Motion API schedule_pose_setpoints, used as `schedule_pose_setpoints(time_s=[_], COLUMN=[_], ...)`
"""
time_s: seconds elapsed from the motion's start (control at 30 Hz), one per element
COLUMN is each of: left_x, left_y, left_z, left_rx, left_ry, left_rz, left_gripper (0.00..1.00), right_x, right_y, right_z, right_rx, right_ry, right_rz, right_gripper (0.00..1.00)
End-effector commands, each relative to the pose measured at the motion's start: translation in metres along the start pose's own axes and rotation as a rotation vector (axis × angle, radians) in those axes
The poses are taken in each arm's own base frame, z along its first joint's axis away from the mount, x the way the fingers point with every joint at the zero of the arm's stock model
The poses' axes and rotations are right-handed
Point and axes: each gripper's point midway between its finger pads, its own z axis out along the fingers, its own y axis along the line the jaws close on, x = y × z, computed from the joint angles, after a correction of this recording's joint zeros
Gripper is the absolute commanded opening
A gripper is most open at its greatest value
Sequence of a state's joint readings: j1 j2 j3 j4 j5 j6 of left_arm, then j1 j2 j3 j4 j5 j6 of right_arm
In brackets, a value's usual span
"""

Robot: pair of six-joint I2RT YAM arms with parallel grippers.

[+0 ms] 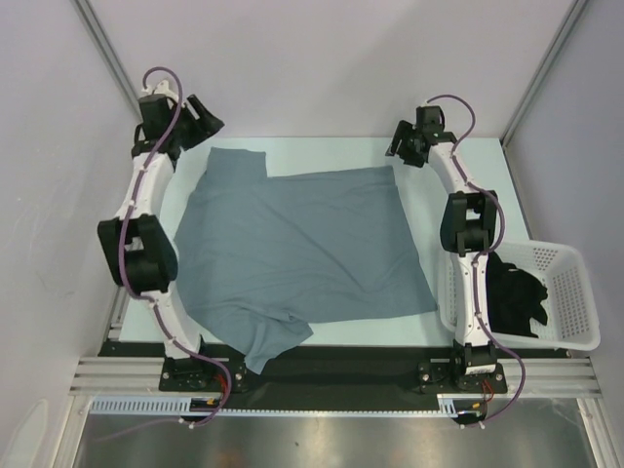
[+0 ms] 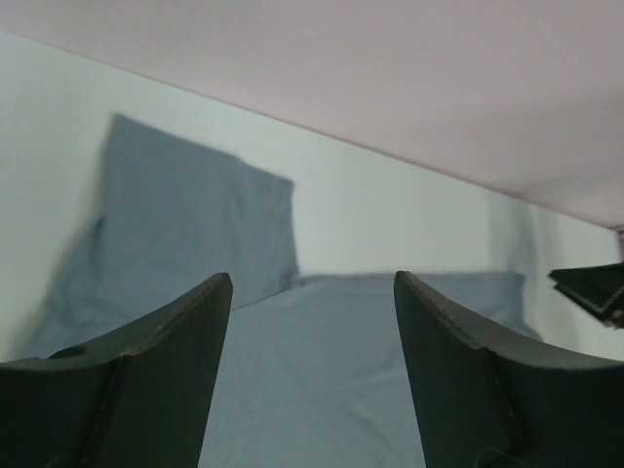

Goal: Fold and stack the t-shirts
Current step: Flatten the tshirt out

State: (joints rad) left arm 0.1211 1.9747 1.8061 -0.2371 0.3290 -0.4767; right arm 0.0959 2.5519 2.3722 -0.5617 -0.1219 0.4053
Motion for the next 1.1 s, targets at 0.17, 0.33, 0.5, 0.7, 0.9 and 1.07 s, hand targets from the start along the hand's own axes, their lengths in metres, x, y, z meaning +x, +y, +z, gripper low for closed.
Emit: schedule_pose_setpoints(time_s=[0.17,0.33,0.5,0.7,0.9,1.07], left_x=[0.064,0.071,0.07,0.084,0.11,0.123], left_y=[0.123,0.152,0.163,0.18,0.196,0.204], left_z=[-0.032,-0.024,-0.027,-0.021,-0.007,0.003], left_rx=[-0.306,-0.338,-0.367,-0.394,-0.409,-0.413], left_ry=[0.192,0.208,0.189,0.22,0.298,0.329], left_rz=[0.141,0.115,0.117,0.096,0.046,0.009], left_gripper=[0.67,0.58,0.59,0.61,0.6,0.6], right_x=[0.014,0.024,0.034,0.042,0.05,0.064], right_y=[0.014,-0.004,-0.009,-0.012,-0.004,0.001], right_z=[-0.008,0.006,0.02,0.03,0.037,0.042], right_rx=[-0.119,-0.076,-0.073,-0.052,-0.079,-0.076], right_ry=[0.061,0.075,0.09,0.109,0.124,0.15], right_rz=[-0.136,-0.2,-0.207,-0.177,-0.141,-0.148], right_gripper=[0.67,0.59,0.55,0.53,0.52,0.52])
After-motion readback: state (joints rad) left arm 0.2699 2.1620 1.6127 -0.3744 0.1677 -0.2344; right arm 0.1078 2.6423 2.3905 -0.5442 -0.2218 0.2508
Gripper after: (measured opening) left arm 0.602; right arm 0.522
